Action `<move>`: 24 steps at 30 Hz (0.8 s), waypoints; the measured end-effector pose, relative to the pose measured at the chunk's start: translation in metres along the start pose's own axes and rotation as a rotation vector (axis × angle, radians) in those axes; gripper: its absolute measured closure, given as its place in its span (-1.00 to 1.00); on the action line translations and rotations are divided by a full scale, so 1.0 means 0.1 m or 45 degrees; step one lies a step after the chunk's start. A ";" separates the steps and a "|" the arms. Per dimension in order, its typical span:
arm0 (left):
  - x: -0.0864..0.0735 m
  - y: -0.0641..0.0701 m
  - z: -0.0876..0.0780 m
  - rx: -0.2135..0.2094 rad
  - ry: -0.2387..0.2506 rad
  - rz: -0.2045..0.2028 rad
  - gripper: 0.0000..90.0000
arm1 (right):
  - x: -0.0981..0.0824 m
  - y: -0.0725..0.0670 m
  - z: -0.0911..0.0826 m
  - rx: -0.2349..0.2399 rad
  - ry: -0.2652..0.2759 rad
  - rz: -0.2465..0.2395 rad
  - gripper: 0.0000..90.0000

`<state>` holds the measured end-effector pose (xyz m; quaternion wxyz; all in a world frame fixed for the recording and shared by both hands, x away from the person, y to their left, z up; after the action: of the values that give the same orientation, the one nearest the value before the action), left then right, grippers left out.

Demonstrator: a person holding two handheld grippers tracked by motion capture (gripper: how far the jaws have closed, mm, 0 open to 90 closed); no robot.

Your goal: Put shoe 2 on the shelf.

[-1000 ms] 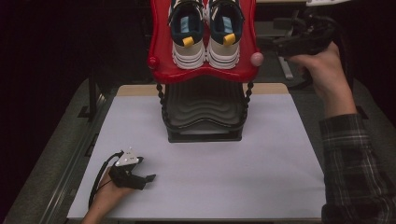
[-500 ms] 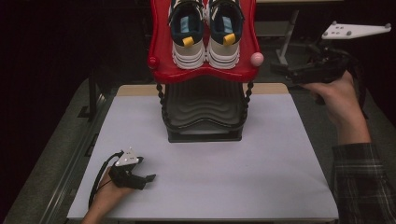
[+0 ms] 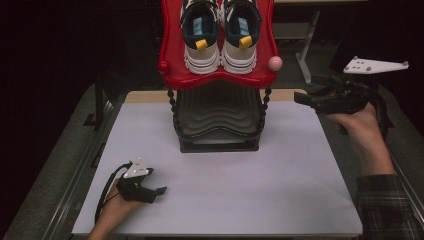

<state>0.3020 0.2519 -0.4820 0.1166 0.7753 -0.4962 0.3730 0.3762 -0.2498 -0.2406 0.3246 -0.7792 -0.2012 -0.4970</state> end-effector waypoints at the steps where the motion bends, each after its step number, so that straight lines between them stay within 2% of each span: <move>1: 0.00 0.00 0.00 0.001 0.000 -0.001 -0.70 | -0.04 0.01 0.00 -0.001 0.000 0.007 -0.80; 24: 0.00 0.00 0.00 0.003 0.000 0.002 -0.70 | -0.93 0.33 -0.01 -0.035 -0.018 0.126 -0.80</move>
<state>0.3019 0.2518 -0.4821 0.1154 0.7752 -0.4962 0.3737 0.3572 -0.2733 -0.3343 0.3365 -0.7961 -0.1580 -0.4776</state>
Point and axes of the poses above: each handheld gripper's, and its own axes: z roughly forward along the jaws, x roughly out of its top, y roughly to its right, the point moved 4 cm from there along z, roughly forward along the jaws, and after that the axes turned 15 degrees about z, right-handed, at the moved point
